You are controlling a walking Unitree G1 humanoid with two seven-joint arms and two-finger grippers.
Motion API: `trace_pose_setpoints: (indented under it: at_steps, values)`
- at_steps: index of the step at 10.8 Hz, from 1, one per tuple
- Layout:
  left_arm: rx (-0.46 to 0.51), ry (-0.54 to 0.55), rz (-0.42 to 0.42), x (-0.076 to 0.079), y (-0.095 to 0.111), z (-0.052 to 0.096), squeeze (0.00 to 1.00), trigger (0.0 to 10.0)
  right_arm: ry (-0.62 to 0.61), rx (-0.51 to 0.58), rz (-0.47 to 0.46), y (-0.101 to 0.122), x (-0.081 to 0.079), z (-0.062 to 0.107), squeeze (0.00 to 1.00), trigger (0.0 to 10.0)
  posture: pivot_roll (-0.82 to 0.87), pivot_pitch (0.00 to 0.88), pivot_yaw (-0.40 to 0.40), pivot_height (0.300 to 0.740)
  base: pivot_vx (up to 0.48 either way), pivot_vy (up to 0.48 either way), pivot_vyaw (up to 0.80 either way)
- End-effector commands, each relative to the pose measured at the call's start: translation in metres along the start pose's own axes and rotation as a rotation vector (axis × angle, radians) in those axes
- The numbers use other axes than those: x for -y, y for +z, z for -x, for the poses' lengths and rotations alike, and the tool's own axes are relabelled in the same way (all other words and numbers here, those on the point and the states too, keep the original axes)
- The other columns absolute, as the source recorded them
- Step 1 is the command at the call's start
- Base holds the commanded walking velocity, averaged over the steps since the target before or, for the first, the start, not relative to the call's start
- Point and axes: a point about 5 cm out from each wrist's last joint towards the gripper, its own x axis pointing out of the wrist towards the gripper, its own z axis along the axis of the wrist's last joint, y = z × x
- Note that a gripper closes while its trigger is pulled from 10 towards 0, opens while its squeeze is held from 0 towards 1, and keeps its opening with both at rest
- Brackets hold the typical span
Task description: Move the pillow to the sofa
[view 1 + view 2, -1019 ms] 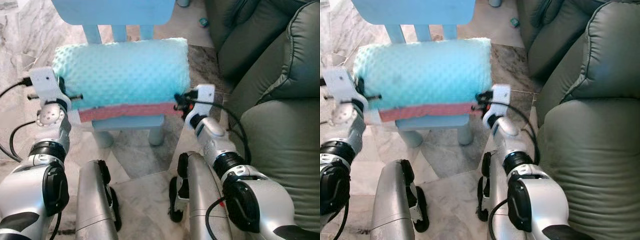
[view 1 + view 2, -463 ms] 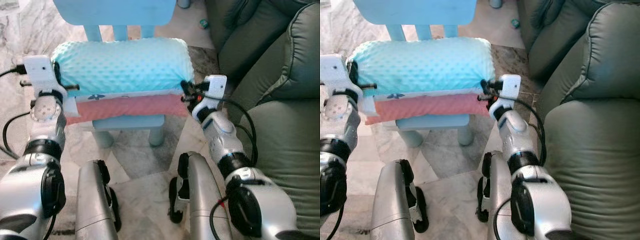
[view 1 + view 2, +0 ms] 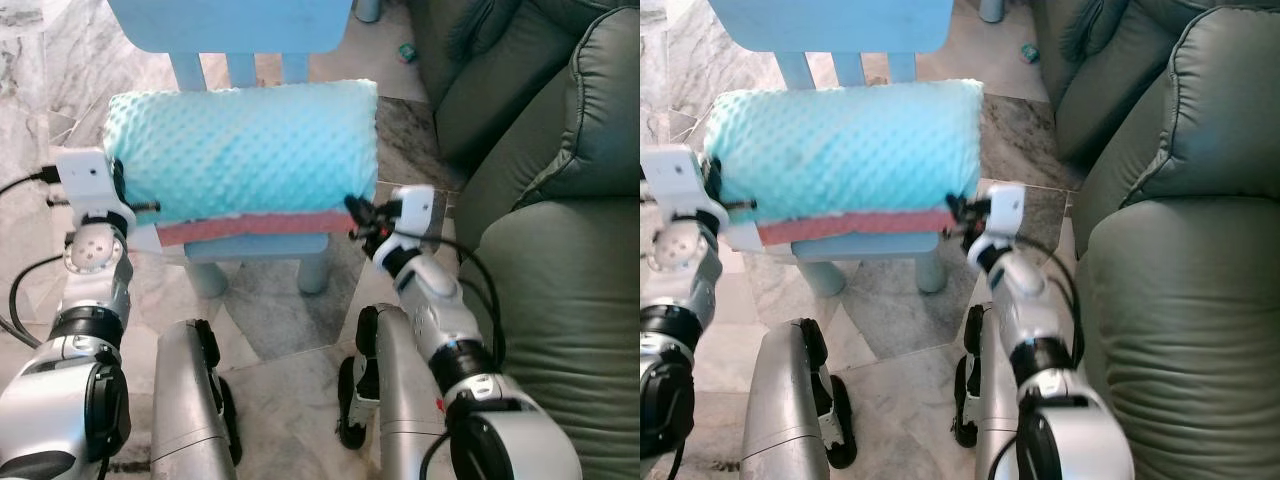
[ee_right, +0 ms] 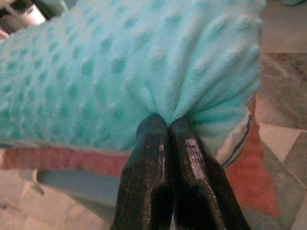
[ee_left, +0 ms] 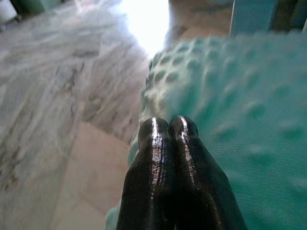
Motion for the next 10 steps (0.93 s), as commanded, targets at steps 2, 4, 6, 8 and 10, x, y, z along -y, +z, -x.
trace_pose_setpoints:
  at_steps: [2,4,6,8,10]
  values:
    - [-0.063,-0.017,0.038,0.003,-0.015,0.006,0.0,10.0,-0.022,-0.014,0.023,-0.004,-0.003,0.003,0.0,10.0,-0.05,0.371,-0.04,0.534,0.0,0.0,0.0]
    - [-0.066,-0.016,0.065,0.007,-0.017,0.008,0.0,10.0,-0.075,0.0,0.061,0.003,-0.001,0.003,0.0,10.0,-0.05,0.369,-0.041,0.534,0.0,0.0,0.0]
    - [-0.077,-0.018,0.075,0.008,-0.022,0.012,0.0,10.0,-0.097,0.029,0.038,0.01,-0.003,0.004,0.0,10.0,-0.06,0.366,-0.041,0.534,0.0,0.0,0.0]
    - [-0.091,-0.021,0.08,0.008,-0.025,0.014,0.0,10.0,-0.098,0.029,0.007,0.009,-0.006,0.007,0.0,10.0,-0.06,0.364,-0.041,0.534,0.0,0.0,0.0]
    - [-0.101,-0.016,0.077,0.008,-0.024,0.012,0.0,10.0,-0.091,0.005,-0.004,0.004,-0.008,0.01,0.0,10.0,-0.06,0.366,-0.041,0.534,0.0,0.0,0.0]
